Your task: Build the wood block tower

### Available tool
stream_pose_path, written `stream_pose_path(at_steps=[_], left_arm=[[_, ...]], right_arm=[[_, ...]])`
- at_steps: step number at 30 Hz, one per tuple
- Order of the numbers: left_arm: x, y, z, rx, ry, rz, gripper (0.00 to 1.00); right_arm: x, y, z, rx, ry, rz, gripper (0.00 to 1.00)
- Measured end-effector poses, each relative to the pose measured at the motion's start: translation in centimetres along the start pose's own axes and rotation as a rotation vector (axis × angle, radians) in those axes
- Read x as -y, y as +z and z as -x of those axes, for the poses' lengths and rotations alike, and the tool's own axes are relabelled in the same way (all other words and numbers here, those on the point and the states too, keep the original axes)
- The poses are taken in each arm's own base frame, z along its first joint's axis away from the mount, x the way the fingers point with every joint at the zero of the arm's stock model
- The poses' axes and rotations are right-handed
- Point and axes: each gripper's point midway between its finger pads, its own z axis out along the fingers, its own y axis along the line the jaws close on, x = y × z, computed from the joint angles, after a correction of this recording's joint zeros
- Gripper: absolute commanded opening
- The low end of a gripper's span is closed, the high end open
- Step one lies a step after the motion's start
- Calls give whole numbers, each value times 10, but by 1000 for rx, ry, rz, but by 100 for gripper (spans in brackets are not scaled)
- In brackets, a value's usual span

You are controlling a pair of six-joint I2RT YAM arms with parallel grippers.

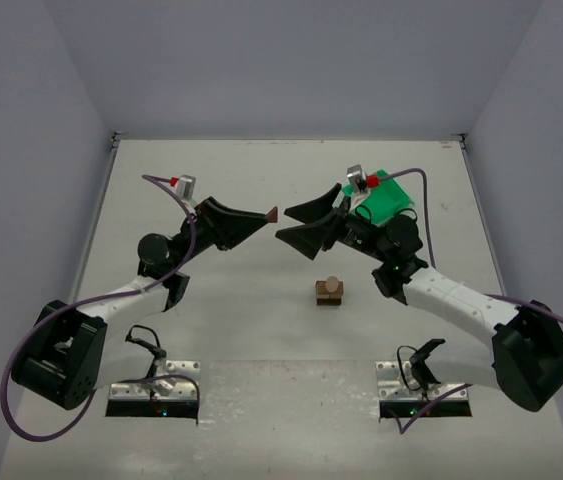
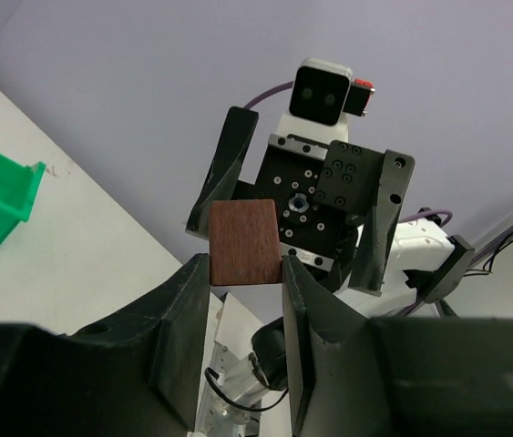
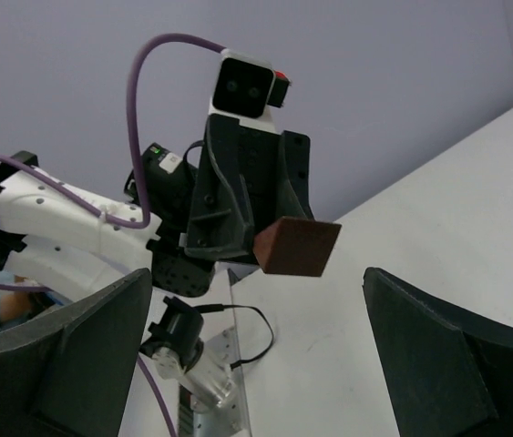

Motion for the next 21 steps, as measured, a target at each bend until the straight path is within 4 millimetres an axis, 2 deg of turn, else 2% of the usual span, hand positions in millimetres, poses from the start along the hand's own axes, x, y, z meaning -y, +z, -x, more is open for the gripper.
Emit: stream_pose_path(at_steps=[6, 9, 12, 14, 16, 17, 21], left_arm=[[-1, -2, -1, 3, -10, 6, 0], [2, -3, -1, 7, -6, 1, 0], [4, -3, 1, 18, -3, -2, 0], [5, -4, 3, 27, -6, -1, 0], [6, -4, 4, 33, -6, -4, 0], [7, -4, 4, 36, -5, -7, 0], [12, -5, 7, 47, 3, -18, 0]], right_arm=[[-2, 9, -2, -19, 64, 37, 85], [-2, 11, -5, -31, 93, 51, 77], [-4, 11, -7, -40, 114, 63, 75], [-6, 11, -7, -41, 118, 75, 71], [-7, 11, -6, -39, 124, 81, 60], [-7, 11, -6, -37, 126, 83, 58], [-7, 12, -6, -35, 132, 91, 54]])
